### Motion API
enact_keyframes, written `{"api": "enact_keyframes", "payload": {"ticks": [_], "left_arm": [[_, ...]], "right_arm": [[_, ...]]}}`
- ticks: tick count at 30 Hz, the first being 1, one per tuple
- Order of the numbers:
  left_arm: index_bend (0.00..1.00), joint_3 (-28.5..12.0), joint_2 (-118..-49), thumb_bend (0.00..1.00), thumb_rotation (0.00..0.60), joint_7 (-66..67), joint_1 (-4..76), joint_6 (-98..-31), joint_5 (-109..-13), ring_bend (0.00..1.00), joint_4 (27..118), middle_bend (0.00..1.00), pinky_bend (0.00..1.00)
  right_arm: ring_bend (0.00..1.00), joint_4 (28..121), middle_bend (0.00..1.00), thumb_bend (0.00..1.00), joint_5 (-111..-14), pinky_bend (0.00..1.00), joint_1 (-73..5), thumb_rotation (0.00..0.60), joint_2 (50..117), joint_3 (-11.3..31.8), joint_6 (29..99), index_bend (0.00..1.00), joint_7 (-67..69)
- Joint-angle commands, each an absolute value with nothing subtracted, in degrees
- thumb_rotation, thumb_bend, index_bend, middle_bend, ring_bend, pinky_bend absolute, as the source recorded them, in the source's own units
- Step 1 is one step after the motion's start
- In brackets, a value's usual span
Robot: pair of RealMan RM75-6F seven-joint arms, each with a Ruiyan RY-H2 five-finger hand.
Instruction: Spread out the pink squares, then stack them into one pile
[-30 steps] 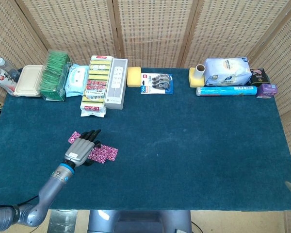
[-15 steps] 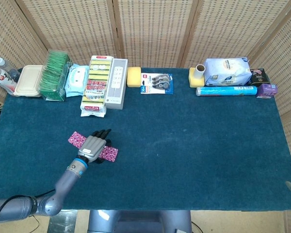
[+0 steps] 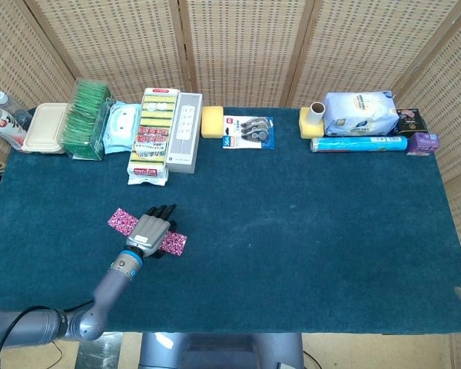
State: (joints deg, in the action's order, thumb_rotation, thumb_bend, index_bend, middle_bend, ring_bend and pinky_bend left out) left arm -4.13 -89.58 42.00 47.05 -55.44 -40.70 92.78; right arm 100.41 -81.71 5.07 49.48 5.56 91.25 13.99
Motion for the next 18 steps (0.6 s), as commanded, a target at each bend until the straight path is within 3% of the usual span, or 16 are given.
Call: {"api": "enact_keyframes", "payload": {"ticks": [1, 9, 18], "left_arm": [[0.40, -4.0, -89.7, 0.24, 0.600, 42.1, 47.3, -55.5, -40.4, 0.00, 92.6, 0.00, 0.09], [0.38, -3.7, -90.6, 0.24, 0.600, 42.3, 47.9, -56.4, -39.8, 0.00, 91.6, 0.00, 0.09], [0.23, -3.4, -90.7, 0.22, 0.600, 42.5, 48.2, -56.7, -39.2, 0.00, 91.7, 0.00, 0.09]], "right_arm": [[0.00, 100.4, 0.05, 0.02, -81.7, 0.00, 5.1, 0.600, 49.5, 5.6, 91.3, 0.21, 14.0], [0.00, 100.3, 0.05, 0.02, -81.6, 0.00, 5.2, 0.600, 49.5, 5.7, 91.5, 0.21, 14.3], [0.00, 100.3, 0.05, 0.02, -81.4, 0.00, 5.1, 0.600, 49.5, 5.8, 91.4, 0.21, 14.3]]}}
